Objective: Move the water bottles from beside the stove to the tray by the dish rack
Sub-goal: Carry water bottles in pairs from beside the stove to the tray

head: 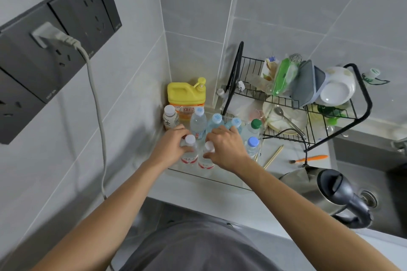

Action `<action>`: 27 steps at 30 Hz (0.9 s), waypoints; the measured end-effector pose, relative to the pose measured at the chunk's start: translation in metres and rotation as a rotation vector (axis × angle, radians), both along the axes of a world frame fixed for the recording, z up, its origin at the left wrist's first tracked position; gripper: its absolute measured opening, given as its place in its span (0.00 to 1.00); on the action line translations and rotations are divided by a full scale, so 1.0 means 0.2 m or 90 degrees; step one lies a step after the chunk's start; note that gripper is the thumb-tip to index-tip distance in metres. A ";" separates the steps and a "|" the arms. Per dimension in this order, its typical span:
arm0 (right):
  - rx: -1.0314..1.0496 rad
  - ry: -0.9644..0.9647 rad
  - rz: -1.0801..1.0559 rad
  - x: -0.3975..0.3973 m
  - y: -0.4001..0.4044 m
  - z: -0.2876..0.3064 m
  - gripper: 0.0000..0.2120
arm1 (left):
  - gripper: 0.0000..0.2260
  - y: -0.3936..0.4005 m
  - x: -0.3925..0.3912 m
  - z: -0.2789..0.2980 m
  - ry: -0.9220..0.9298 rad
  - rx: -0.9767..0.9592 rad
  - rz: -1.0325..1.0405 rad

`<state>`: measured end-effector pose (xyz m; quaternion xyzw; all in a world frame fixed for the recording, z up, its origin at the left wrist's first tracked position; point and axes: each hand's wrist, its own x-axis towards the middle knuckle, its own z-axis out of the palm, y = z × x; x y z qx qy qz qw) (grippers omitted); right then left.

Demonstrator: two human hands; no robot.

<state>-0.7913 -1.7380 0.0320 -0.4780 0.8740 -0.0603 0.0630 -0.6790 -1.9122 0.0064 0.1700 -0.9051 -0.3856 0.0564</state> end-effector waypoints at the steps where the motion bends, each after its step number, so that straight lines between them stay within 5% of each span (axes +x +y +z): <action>1: 0.005 0.014 -0.005 -0.03 -0.02 0.01 0.20 | 0.13 0.00 -0.03 0.01 -0.002 -0.004 -0.004; 27: 0.018 -0.007 -0.086 -0.22 -0.07 -0.01 0.21 | 0.12 -0.02 -0.24 0.02 -0.050 -0.026 0.019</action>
